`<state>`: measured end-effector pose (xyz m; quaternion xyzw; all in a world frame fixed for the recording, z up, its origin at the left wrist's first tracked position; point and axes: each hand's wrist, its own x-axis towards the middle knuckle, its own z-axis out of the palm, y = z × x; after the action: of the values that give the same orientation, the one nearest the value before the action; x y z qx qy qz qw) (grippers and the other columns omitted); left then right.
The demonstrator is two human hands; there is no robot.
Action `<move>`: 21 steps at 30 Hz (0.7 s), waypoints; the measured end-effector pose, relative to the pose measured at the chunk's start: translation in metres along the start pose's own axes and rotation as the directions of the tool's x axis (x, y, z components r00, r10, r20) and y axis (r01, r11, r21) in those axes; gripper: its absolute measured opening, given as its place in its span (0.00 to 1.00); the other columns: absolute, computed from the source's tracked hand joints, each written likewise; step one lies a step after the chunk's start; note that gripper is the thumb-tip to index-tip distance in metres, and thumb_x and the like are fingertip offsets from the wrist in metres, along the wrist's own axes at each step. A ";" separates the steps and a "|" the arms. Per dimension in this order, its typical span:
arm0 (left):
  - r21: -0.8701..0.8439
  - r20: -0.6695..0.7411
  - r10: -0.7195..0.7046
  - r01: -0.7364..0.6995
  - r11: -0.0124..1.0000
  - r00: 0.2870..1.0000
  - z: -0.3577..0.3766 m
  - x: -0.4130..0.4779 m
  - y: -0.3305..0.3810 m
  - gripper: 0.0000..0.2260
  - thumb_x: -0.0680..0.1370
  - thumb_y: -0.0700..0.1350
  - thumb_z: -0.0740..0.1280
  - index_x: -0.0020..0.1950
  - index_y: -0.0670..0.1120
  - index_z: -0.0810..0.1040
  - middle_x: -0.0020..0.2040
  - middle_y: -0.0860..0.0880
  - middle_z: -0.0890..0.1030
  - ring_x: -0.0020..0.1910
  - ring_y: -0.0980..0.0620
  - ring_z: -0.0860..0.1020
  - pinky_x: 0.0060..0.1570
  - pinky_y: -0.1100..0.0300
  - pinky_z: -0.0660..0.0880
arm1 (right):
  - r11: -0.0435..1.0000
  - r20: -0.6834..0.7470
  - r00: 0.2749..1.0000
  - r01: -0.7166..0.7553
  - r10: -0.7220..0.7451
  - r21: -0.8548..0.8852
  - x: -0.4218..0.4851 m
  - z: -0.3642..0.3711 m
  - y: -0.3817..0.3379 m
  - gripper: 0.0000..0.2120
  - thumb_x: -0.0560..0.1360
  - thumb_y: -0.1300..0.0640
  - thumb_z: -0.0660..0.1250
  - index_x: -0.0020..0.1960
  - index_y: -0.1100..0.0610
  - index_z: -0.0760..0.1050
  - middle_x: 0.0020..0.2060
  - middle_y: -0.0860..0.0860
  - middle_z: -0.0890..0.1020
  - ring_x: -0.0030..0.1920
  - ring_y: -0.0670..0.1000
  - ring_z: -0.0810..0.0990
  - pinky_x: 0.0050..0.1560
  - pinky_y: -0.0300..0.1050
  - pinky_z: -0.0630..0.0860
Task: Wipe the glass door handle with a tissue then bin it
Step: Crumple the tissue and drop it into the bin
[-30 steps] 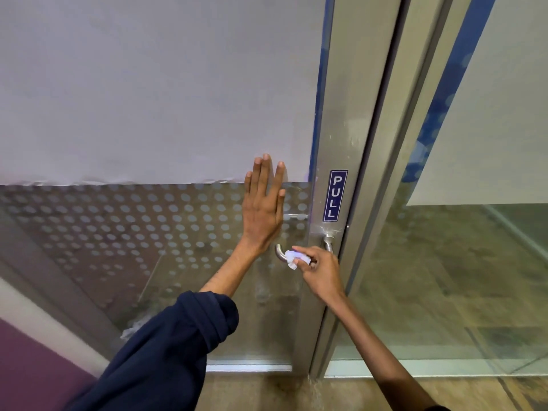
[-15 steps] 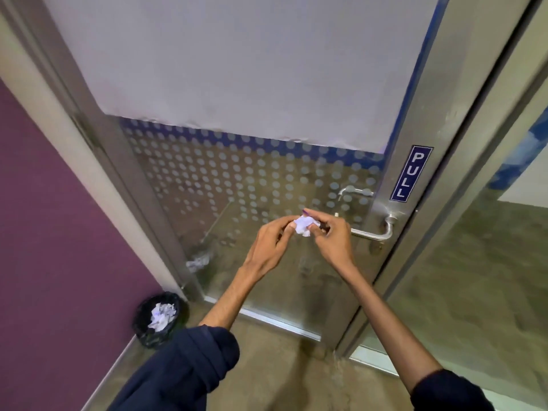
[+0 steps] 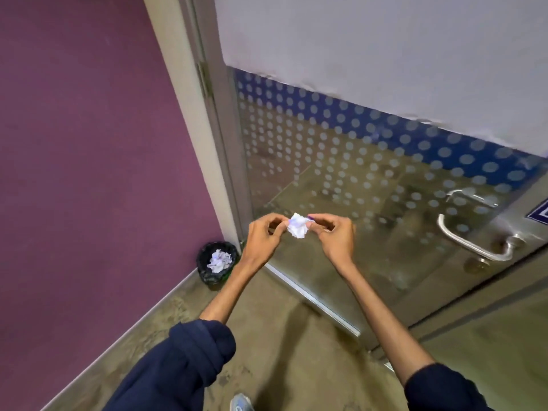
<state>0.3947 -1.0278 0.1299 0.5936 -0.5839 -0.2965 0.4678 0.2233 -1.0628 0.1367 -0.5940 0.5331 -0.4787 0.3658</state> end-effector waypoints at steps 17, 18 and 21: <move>0.275 -0.147 -0.138 0.175 0.945 0.979 -0.186 0.031 -0.135 0.08 0.83 0.42 0.62 0.52 0.42 0.80 0.46 0.45 0.84 0.44 0.46 0.81 0.48 0.45 0.80 | 0.998 0.227 0.973 -0.028 0.042 -0.062 0.027 0.245 -0.012 0.07 0.69 0.65 0.75 0.48 0.62 0.85 0.42 0.54 0.87 0.31 0.28 0.77 0.38 0.19 0.70; 0.281 -0.154 -0.151 0.190 0.941 0.977 -0.193 0.035 -0.143 0.08 0.83 0.42 0.62 0.52 0.41 0.80 0.47 0.45 0.83 0.44 0.46 0.81 0.47 0.46 0.81 | 0.998 0.242 0.969 -0.029 0.043 -0.064 0.031 0.257 -0.011 0.08 0.69 0.65 0.75 0.48 0.62 0.85 0.42 0.55 0.87 0.31 0.28 0.77 0.38 0.20 0.71; 0.319 -0.186 -0.170 0.224 0.921 0.968 -0.211 0.052 -0.162 0.08 0.83 0.41 0.62 0.52 0.42 0.81 0.48 0.45 0.84 0.45 0.48 0.81 0.46 0.53 0.79 | 0.997 0.278 0.959 -0.038 0.056 -0.070 0.046 0.289 -0.007 0.07 0.69 0.66 0.75 0.48 0.63 0.85 0.42 0.55 0.87 0.32 0.28 0.78 0.38 0.20 0.71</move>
<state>0.6587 -1.0539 0.0753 0.7419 -0.5250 -0.1908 0.3709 0.5014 -1.1285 0.0723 -0.6543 0.5049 -0.3640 0.4294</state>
